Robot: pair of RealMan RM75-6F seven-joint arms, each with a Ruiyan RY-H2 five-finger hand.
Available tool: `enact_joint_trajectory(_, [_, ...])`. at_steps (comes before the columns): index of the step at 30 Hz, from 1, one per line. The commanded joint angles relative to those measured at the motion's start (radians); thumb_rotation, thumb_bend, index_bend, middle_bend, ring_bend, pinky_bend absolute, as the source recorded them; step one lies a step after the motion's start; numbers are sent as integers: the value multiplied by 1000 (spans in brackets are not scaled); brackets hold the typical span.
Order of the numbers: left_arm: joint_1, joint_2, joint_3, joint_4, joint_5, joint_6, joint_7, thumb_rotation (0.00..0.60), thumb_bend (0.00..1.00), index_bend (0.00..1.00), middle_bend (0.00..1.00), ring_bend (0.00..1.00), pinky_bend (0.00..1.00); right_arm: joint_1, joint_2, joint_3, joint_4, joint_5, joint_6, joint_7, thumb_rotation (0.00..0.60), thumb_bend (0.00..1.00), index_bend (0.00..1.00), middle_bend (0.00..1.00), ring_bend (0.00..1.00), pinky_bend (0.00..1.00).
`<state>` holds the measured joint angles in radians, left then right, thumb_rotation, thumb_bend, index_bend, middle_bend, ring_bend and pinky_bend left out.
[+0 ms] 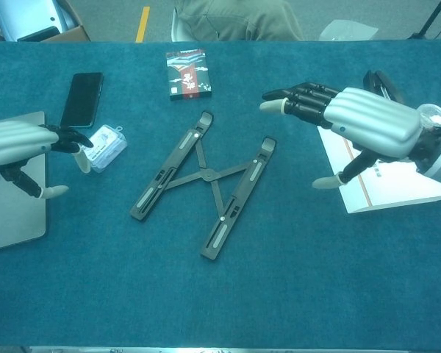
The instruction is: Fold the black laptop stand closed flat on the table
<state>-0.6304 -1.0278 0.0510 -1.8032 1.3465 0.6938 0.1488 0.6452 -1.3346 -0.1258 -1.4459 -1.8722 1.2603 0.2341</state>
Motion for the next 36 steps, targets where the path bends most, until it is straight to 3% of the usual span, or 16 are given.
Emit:
enact_joint_trajectory(1, [-12, -11, 16, 14, -93, -11, 109, 321, 357, 231, 18, 0, 55, -2, 4, -2, -2, -2, 3, 7, 600, 17, 0, 0, 0, 58])
enact_joint_trajectory(4, [-20, -10, 28, 6, -187, -2, 189, 250, 357, 194, 33, 0, 55, -4, 5, -4, 0, -5, 5, 15, 600, 16, 0, 0, 0, 58])
enact_joint_trajectory(8, [-40, -2, 54, -11, -301, 12, 290, 244, 357, 176, 71, 0, 55, -5, 3, -5, 4, -4, 7, 31, 600, 17, 0, 0, 0, 59])
enact_joint_trajectory(15, [-66, -7, 89, -31, -409, 26, 362, 242, 357, 174, 85, 0, 55, -2, -1, -6, 8, -8, 4, 49, 600, 17, 0, 0, 0, 59])
enact_joint_trajectory(26, [-115, -67, 71, -13, -439, -5, 338, 241, 357, 124, 103, 0, 55, -12, 8, -6, 9, -8, 23, 64, 600, 17, 0, 0, 0, 59])
enact_joint_trajectory(36, [-168, -137, 24, 23, -436, -14, 299, 241, 357, 88, 101, 0, 55, -22, 9, -2, 17, -6, 40, 81, 600, 18, 0, 0, 0, 59])
